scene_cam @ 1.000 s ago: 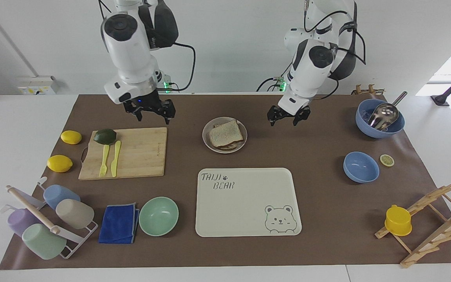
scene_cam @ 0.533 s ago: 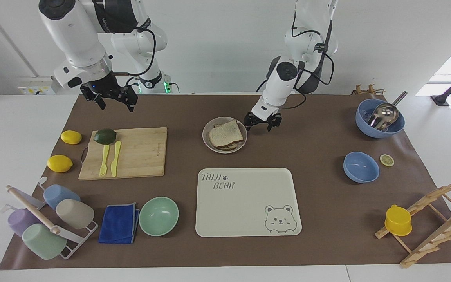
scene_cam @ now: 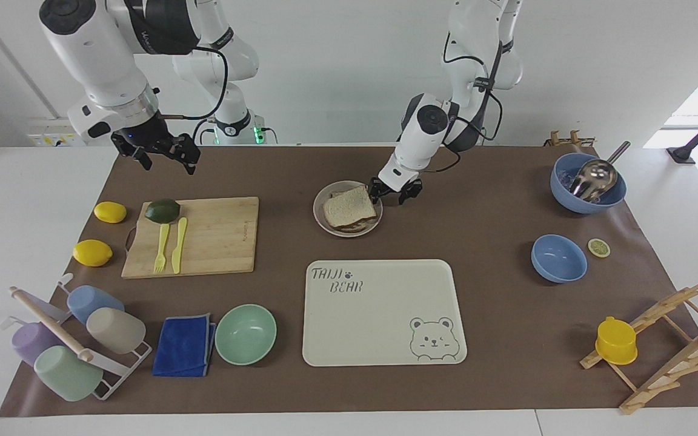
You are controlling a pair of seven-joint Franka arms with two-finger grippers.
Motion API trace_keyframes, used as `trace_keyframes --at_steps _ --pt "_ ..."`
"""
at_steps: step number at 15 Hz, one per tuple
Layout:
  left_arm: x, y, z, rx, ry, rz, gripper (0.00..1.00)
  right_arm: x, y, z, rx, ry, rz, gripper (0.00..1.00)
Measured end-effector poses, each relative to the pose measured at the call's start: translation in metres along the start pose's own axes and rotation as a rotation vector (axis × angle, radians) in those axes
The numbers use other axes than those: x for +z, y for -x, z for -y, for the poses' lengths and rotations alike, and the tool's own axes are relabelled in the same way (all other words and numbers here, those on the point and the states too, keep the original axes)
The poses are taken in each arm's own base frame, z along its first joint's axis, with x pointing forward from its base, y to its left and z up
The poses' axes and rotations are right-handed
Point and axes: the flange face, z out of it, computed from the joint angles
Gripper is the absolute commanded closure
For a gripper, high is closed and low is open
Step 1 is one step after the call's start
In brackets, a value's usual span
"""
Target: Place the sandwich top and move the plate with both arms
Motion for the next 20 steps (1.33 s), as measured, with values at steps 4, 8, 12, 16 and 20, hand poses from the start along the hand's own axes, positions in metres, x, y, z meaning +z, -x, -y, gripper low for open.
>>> trace_keyframes --at_steps 4,8,12,16,20 --pt "0.0 0.0 -0.001 -0.007 0.007 0.003 0.52 0.009 -0.011 -0.024 -0.086 -0.001 0.043 0.0" --pt "0.009 0.003 -0.005 -0.001 0.007 0.005 0.63 0.006 -0.007 -0.017 -0.118 0.0 0.053 0.0" --pt "0.012 0.002 -0.006 -0.001 0.011 0.0 0.98 0.003 -0.006 -0.011 -0.144 0.017 0.037 0.0" --pt "0.006 0.0 -0.009 0.006 0.027 -0.008 1.0 0.004 -0.008 -0.014 -0.142 0.033 0.037 0.0" --pt "0.007 -0.001 -0.006 0.012 0.045 0.003 1.0 0.006 -0.008 -0.015 -0.14 0.033 0.04 0.0"
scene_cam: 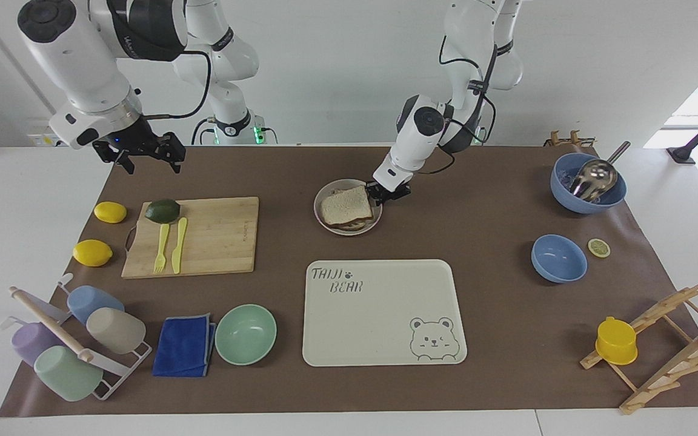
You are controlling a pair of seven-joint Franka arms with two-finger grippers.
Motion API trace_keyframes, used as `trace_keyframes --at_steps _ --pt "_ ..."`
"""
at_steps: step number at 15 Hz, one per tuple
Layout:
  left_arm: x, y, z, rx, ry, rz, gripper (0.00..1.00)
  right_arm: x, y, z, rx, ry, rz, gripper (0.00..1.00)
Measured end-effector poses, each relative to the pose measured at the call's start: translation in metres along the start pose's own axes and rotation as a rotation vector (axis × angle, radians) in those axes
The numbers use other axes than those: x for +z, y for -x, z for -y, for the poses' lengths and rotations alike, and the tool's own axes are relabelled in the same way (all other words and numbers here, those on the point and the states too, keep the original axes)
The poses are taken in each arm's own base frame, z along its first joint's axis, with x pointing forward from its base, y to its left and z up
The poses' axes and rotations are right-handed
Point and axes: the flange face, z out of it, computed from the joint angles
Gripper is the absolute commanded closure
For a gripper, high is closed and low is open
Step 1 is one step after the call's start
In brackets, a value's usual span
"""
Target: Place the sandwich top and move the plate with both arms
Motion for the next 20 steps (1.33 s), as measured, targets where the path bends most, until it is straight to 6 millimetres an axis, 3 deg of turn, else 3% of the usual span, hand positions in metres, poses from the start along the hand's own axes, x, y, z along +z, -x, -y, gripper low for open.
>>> trace_keyframes --at_steps 2,4,9,11,14,17,20 --pt "-0.004 -0.004 0.003 0.0 0.019 0.008 1.0 0.0 0.0 0.0 0.0 0.0 0.001 0.0" --pt "-0.022 -0.021 0.009 -0.016 0.039 0.033 1.0 0.0 0.0 0.0 0.001 0.0 0.003 0.0" --pt "-0.145 -0.117 0.053 -0.079 0.129 0.028 1.0 0.001 0.0 0.002 -0.003 0.0 0.005 0.0" --pt "-0.17 -0.153 0.075 -0.117 0.155 -0.011 1.0 0.0 0.0 0.004 -0.007 0.001 0.005 0.0" --pt "-0.166 -0.205 0.085 -0.138 0.174 -0.034 1.0 0.001 0.0 0.003 -0.005 0.001 0.005 0.0" --pt "-0.13 -0.254 0.09 -0.153 0.178 -0.021 1.0 0.001 0.0 0.003 -0.005 0.001 0.005 0.0" --pt "-0.097 -0.278 0.091 -0.147 0.164 -0.024 1.0 0.0 0.0 0.003 -0.005 0.0 0.005 0.0"
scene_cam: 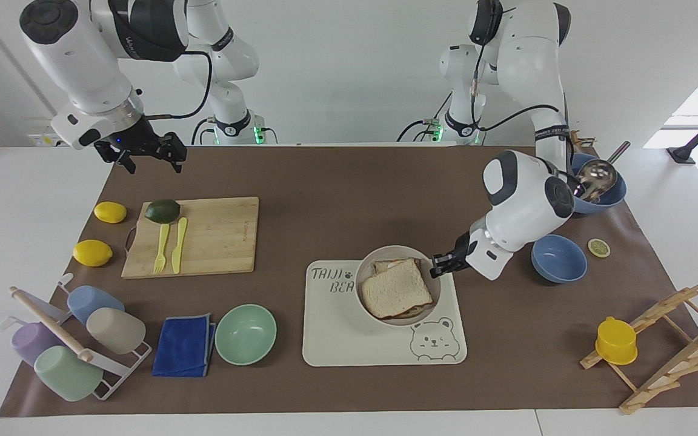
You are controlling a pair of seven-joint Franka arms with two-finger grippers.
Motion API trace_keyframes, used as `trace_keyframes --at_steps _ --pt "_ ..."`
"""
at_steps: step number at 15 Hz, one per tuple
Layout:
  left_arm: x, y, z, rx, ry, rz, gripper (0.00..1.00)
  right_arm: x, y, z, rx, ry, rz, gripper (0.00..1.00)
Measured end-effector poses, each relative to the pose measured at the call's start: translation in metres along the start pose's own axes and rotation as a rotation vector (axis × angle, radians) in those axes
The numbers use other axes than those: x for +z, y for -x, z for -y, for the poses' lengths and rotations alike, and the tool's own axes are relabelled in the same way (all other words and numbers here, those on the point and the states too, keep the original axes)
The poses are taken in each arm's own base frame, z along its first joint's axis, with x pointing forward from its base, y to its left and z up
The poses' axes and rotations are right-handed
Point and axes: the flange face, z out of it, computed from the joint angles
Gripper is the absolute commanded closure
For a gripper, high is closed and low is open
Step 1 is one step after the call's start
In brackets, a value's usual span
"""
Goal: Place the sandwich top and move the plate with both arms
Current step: 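Move the plate with the left gripper onto the bear tray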
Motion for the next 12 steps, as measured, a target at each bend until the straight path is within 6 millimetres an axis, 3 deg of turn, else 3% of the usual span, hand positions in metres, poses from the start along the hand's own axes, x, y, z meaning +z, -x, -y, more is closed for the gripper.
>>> trace_keyframes --at_steps 12 --pt "0.033 0.002 0.006 0.067 -0.012 -0.031 1.0 0.0 0.0 0.0 0.0 0.0 0.0 0.0"
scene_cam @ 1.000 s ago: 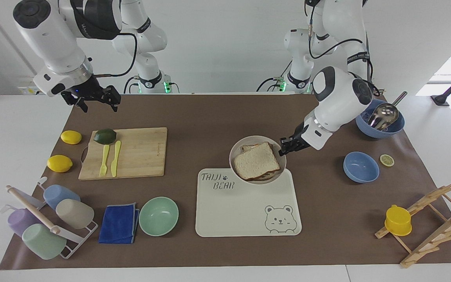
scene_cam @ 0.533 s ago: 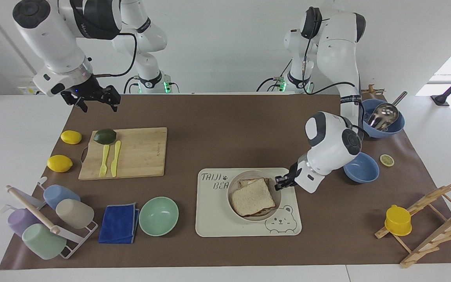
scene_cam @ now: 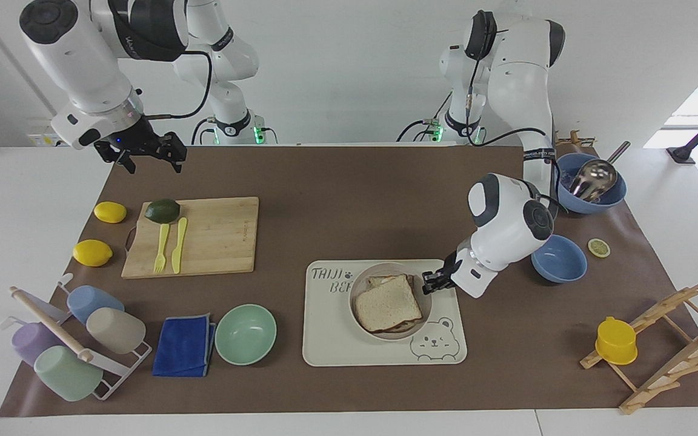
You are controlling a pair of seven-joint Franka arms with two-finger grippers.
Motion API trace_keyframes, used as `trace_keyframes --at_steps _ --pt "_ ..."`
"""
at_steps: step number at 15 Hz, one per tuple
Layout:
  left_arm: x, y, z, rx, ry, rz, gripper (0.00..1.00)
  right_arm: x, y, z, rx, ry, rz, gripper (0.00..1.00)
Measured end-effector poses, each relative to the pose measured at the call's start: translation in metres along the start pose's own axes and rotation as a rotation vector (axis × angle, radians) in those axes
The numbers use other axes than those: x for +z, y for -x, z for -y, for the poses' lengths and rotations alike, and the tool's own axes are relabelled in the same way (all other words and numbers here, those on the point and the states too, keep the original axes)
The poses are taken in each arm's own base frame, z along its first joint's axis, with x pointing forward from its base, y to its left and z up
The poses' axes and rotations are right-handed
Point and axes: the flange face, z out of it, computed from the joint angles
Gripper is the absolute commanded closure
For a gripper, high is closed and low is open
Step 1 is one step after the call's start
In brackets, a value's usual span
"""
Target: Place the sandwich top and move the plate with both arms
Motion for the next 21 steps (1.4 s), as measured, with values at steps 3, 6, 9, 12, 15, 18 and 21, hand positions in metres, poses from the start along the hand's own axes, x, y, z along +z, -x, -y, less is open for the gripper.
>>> trace_keyframes --at_steps 3,6,9,12,15,18,21 --pt "0.002 0.0 0.001 0.014 -0.001 0.0 0.85 0.0 0.0 0.0 0.0 0.0 0.0 0.0" --pt "0.0 0.0 0.001 0.02 -0.001 -0.003 0.35 0.0 0.0 0.0 0.0 0.0 0.0 0.0" --pt "-0.004 0.0 0.001 0.026 -0.002 -0.008 0.0 0.0 0.0 0.0 0.0 0.0 0.0 0.0" --pt "-0.02 -0.007 0.01 0.044 -0.042 -0.012 0.0 0.0 0.0 0.0 0.0 0.0 0.0 0.0" --pt "-0.075 -0.026 0.04 0.042 -0.096 -0.046 0.0 0.0 0.0 0.0 0.0 0.0 0.0 0.0" --pt "-0.154 -0.024 0.059 0.027 -0.119 -0.102 0.0 0.0 0.0 0.0 0.0 0.0 0.0 0.0" --pt "-0.227 0.002 0.067 0.022 -0.169 -0.116 0.0 0.0 0.0 0.0 0.0 0.0 0.0 0.0"
